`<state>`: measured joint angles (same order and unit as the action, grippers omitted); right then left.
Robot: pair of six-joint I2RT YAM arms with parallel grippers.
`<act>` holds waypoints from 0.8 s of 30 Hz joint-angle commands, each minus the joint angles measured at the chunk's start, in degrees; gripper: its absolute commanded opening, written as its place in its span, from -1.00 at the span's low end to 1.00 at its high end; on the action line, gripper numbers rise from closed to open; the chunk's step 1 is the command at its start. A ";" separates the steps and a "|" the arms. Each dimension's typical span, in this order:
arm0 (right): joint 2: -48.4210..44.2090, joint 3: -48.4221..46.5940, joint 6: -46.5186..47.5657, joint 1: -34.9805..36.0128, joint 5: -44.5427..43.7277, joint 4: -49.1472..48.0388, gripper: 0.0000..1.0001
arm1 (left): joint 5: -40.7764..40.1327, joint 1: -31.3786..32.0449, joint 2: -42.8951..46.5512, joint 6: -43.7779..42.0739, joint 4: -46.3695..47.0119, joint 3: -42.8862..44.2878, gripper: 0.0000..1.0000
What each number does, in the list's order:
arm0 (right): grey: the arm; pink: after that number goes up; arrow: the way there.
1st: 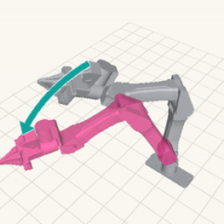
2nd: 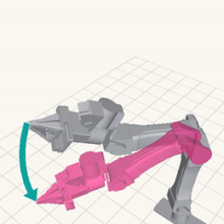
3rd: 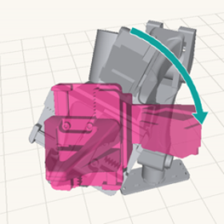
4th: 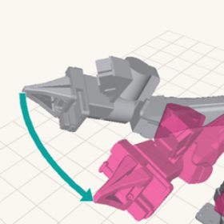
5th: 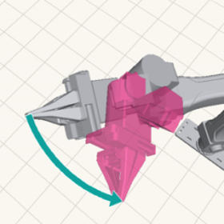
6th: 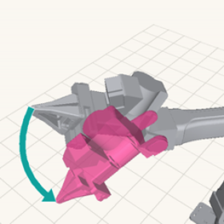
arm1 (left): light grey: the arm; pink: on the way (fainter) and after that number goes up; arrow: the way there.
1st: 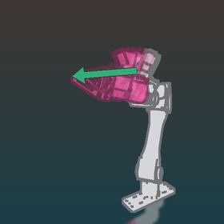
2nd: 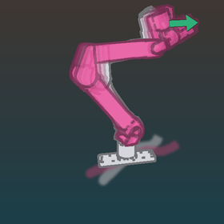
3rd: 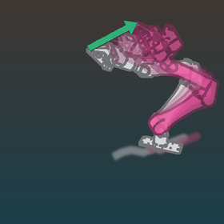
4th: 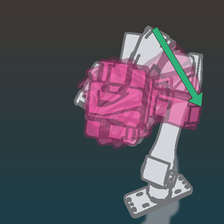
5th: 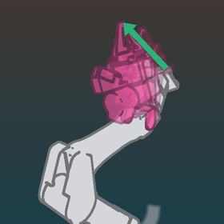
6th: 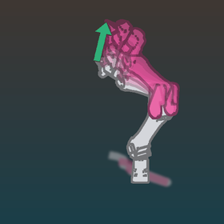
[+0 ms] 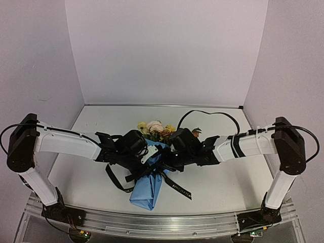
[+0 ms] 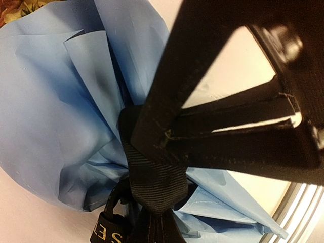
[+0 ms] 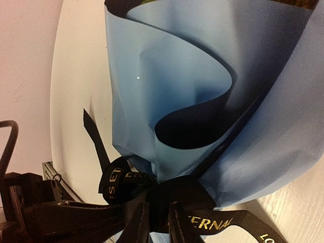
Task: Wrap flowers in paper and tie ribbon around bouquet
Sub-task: Cross the half-tied ribbon over the folded bouquet.
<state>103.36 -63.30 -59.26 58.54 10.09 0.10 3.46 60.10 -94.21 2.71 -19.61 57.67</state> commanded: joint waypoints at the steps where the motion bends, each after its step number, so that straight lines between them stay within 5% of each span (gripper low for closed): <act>1: 1.54 -2.51 0.71 0.01 0.79 -0.19 -0.89 | 1.02 0.36 0.08 -1.24 -1.48 1.93 -1.00; 24: -5.89 1.58 8.12 1.42 6.37 2.68 -1.00 | -1.26 0.29 -1.54 1.33 -1.24 2.64 -1.00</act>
<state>100.10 -62.43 -52.80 59.28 14.50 1.61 3.03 60.23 -95.14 3.49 -19.94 58.07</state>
